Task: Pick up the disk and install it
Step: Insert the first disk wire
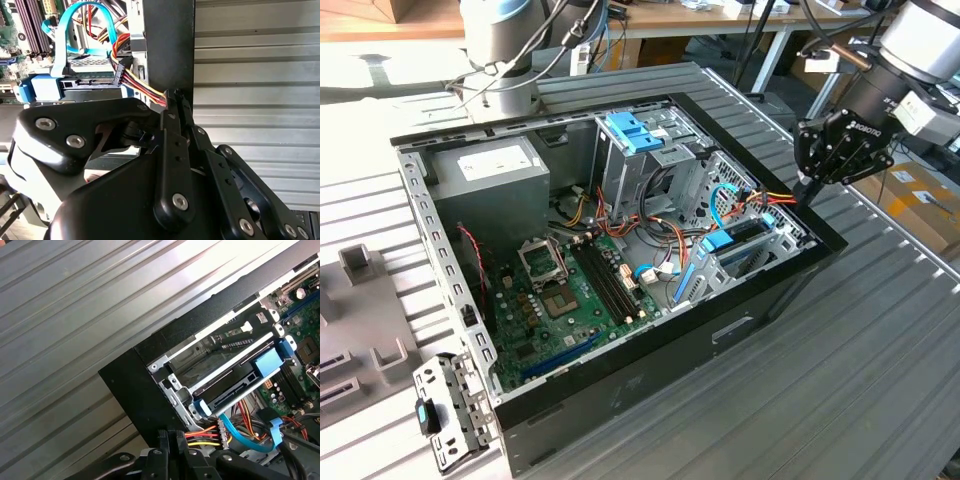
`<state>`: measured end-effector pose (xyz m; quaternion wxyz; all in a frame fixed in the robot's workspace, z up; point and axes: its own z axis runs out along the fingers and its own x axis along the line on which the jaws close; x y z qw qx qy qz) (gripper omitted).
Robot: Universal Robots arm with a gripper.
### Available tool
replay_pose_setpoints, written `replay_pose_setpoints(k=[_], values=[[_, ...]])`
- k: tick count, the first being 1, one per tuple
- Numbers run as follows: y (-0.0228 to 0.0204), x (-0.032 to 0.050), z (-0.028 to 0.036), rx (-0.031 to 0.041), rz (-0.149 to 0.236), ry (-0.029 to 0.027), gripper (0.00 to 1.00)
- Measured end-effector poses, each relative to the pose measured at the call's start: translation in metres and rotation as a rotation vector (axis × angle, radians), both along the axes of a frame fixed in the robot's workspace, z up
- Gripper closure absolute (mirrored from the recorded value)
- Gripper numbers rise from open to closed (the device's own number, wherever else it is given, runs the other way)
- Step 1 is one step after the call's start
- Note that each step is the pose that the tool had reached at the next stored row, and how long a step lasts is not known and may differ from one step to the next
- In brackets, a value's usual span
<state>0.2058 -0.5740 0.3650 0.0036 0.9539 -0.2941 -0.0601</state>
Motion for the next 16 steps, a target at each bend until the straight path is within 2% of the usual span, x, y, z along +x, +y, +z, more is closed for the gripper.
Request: replay_pose_setpoints(k=[3,5,6,9,13,16], values=[[0.0,0.0002,0.0005,0.0007,0.0,-0.0001,0.83],[0.0,-0.0005,0.0043,0.004,0.0,-0.0001,0.83],[0.0,-0.0018,0.0072,0.0093,0.0,-0.0002,0.83],[0.0003,-0.0102,0.0074,0.0303,-0.001,-0.0002,0.83],[0.0011,-0.0195,0.0071,0.0404,-0.002,-0.0004,0.83],[0.0013,-0.0222,0.0042,0.041,-0.003,-0.0003,0.83]])
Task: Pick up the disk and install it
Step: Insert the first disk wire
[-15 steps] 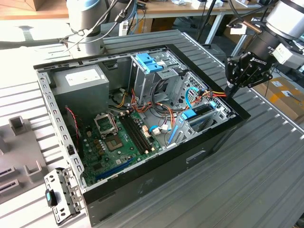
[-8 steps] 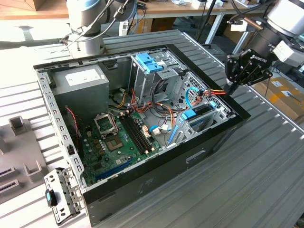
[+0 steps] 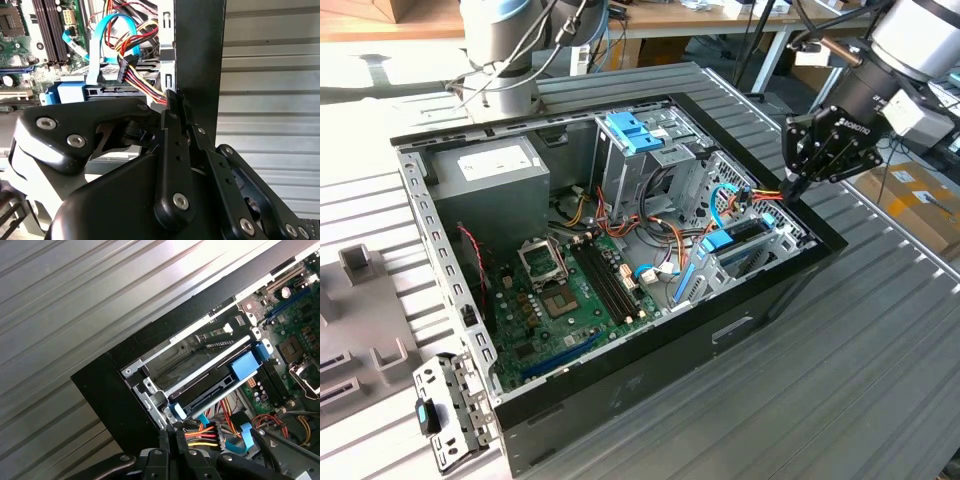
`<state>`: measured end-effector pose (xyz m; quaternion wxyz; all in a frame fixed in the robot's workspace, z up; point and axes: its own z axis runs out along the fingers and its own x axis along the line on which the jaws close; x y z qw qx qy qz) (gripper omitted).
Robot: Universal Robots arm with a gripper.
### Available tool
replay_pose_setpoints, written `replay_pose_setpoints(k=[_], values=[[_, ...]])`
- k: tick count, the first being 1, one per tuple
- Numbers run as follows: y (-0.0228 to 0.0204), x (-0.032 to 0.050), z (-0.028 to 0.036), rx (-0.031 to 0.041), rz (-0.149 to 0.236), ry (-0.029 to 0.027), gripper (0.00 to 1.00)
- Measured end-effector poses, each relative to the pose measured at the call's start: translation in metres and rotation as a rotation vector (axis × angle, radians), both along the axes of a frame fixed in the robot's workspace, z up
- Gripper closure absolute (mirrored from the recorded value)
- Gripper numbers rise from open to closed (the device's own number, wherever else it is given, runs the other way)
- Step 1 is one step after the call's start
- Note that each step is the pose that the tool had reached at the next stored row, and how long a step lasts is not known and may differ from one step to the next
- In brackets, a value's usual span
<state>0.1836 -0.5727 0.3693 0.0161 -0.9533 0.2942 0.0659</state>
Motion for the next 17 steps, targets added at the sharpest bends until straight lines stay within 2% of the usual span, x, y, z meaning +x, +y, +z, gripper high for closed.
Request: replay_pose_setpoints(k=[3,5,14,17], values=[[0.0,-0.0032,-0.0028,0.0,0.0,0.0,0.83],[0.0,-0.0116,-0.0047,0.0,0.0,0.0,0.83],[0.0,-0.0457,-0.0048,0.0002,0.0,-0.0001,0.83],[-0.0001,-0.0478,-0.0047,0.0,0.0,-0.0001,0.83]])
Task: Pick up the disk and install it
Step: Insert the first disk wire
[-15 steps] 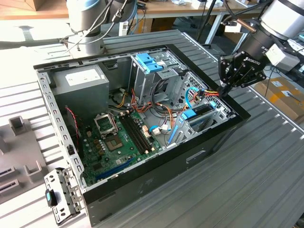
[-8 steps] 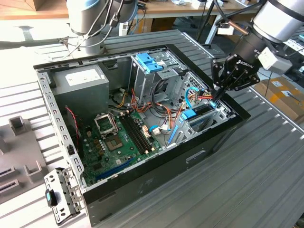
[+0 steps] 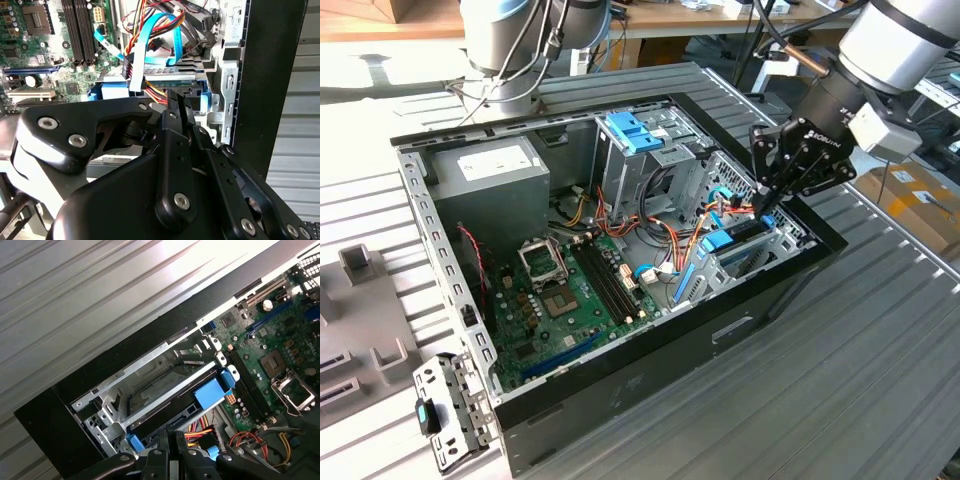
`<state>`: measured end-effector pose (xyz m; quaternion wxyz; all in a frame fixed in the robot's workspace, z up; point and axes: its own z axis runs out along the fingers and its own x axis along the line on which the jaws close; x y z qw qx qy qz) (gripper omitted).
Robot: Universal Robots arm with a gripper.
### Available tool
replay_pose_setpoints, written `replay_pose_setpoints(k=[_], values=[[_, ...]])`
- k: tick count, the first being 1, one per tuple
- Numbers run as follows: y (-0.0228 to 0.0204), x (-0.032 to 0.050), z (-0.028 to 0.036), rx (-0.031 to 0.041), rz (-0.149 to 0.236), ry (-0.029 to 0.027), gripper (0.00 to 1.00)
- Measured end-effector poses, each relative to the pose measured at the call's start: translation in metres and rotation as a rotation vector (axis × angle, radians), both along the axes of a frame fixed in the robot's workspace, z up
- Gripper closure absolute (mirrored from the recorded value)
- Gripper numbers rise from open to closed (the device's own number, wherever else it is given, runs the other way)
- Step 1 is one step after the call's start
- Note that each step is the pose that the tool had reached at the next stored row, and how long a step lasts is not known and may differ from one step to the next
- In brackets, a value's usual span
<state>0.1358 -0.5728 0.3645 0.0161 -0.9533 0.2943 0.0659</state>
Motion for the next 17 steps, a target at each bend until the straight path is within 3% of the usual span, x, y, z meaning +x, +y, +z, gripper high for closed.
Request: replay_pose_setpoints(k=[9,17], values=[[0.0001,-0.0002,0.0,0.0,-0.01,0.0001,0.83],[0.0001,-0.0002,0.0,0.0001,-0.089,0.0,0.83]])
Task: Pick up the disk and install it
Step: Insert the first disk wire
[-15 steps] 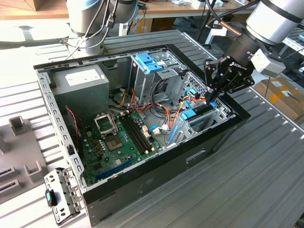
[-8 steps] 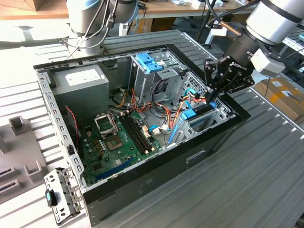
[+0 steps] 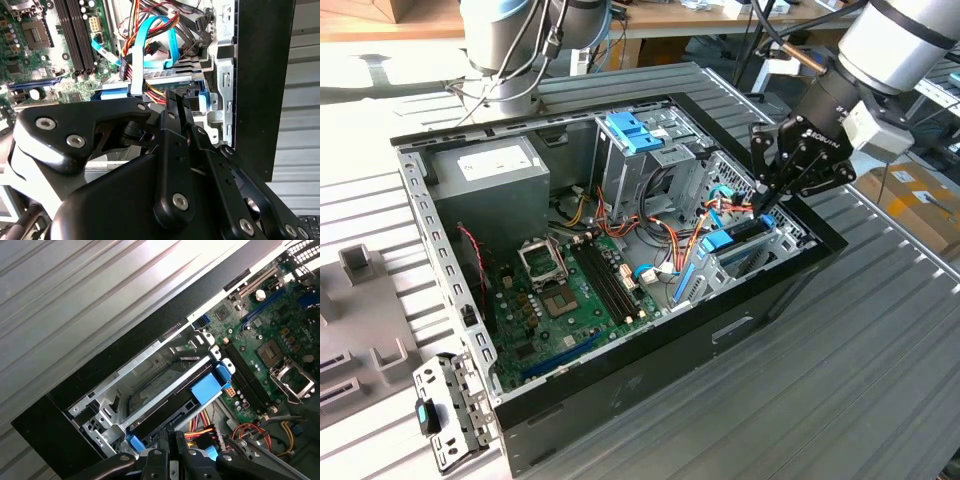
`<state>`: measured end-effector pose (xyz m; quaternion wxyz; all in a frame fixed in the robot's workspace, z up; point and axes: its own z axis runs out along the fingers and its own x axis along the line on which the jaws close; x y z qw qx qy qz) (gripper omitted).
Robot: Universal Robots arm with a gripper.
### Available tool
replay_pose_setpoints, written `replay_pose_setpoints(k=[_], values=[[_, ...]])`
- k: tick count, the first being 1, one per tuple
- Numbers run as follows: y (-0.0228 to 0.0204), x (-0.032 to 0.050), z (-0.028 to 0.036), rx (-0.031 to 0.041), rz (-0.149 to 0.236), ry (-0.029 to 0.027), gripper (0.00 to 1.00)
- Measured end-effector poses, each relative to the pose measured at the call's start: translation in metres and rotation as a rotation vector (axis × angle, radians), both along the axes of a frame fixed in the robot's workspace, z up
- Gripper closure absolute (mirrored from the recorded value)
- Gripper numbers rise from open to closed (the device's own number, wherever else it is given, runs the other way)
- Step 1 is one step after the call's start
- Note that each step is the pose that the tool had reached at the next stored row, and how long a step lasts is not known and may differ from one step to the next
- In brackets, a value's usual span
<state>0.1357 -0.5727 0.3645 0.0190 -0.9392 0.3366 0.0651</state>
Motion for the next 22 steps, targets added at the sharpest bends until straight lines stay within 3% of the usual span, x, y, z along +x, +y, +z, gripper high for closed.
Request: replay_pose_setpoints(k=[5,22], values=[[0.0,0.0,0.0,-0.0001,-0.05,0.0,0.83],[0.0,0.0,0.0,-0.0001,-0.12,0.0,0.83]])
